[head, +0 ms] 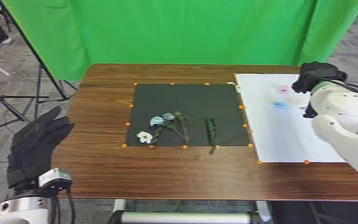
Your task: Arrange flowers
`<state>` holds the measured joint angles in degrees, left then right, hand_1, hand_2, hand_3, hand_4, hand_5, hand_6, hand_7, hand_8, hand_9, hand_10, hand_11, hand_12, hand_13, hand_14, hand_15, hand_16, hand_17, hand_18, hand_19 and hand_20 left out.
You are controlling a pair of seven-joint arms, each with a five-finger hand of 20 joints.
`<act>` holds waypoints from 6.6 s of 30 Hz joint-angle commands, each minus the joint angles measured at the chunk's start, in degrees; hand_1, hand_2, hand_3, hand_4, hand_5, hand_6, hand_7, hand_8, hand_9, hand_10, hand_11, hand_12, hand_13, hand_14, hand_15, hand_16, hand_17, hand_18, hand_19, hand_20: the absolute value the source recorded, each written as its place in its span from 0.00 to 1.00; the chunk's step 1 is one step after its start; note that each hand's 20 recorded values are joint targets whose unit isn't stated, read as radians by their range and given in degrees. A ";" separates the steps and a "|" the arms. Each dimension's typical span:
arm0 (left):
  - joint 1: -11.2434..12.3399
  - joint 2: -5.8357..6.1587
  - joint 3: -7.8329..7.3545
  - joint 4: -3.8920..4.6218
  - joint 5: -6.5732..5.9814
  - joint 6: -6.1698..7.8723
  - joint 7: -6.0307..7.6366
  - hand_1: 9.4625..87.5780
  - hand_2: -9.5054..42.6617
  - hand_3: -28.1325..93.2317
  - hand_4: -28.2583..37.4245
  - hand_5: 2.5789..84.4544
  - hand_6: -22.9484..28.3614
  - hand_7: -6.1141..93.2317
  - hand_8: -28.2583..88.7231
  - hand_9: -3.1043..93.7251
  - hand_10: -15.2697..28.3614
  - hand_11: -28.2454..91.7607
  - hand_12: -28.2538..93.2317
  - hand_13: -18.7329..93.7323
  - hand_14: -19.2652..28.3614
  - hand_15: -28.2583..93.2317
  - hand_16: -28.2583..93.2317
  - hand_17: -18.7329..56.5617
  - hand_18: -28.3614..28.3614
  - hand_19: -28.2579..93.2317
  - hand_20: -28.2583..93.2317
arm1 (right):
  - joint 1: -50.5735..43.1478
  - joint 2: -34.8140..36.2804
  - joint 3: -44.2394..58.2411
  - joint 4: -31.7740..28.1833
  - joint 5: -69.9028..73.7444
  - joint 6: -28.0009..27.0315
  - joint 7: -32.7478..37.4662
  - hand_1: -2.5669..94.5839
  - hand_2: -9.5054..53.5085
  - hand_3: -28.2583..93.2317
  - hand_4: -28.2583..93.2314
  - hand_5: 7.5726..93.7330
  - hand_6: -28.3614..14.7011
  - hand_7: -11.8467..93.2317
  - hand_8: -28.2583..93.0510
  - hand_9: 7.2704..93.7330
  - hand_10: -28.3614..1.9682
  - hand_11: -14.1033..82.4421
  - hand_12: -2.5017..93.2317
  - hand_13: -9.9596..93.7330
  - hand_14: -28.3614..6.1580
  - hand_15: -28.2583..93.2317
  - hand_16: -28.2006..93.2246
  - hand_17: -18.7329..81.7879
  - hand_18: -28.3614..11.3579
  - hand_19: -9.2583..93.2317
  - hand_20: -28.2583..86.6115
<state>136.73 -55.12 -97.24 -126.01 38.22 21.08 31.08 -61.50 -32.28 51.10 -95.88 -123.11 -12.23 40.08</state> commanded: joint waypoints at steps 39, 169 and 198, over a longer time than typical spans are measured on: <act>-1.70 -2.73 0.55 0.32 1.42 -1.69 -2.40 0.21 0.27 0.89 0.14 0.52 0.69 0.19 0.16 0.44 0.85 0.55 0.31 0.42 1.00 0.80 0.10 0.14 0.92 0.75 0.27 | -3.28 -10.60 -0.74 7.21 -3.34 -3.74 -1.54 0.42 0.03 0.94 0.00 0.56 0.52 0.32 0.13 0.58 0.39 0.40 0.20 0.67 0.50 0.87 0.37 0.51 0.20 1.00 0.29; -1.68 -4.22 -1.42 -0.16 3.67 -2.88 -5.75 0.22 0.27 0.90 0.15 0.52 0.69 0.19 0.16 0.44 0.85 0.55 0.31 0.42 1.00 0.80 0.10 0.14 0.92 0.75 0.27 | 8.43 -27.93 -16.81 -4.62 -13.94 -0.75 -6.19 0.36 0.04 0.91 0.03 0.61 0.48 0.30 0.14 0.62 0.31 0.48 0.23 0.69 0.46 0.85 0.39 0.51 0.14 1.00 0.32; -0.70 -0.75 0.66 -0.12 0.91 -0.62 -1.12 0.22 0.27 0.89 0.15 0.52 0.69 0.19 0.16 0.44 0.85 0.55 0.31 0.42 1.00 0.80 0.09 0.14 0.92 0.75 0.26 | -3.22 -2.95 1.68 -3.47 0.68 0.68 1.71 0.34 0.09 0.92 0.04 0.55 0.43 0.27 0.16 0.54 0.24 0.38 0.20 0.66 0.42 0.86 0.38 0.51 0.14 1.00 0.32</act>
<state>135.63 -56.32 -97.37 -125.88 39.74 19.91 29.23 -61.56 -38.23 49.70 -101.85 -124.04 -11.58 39.54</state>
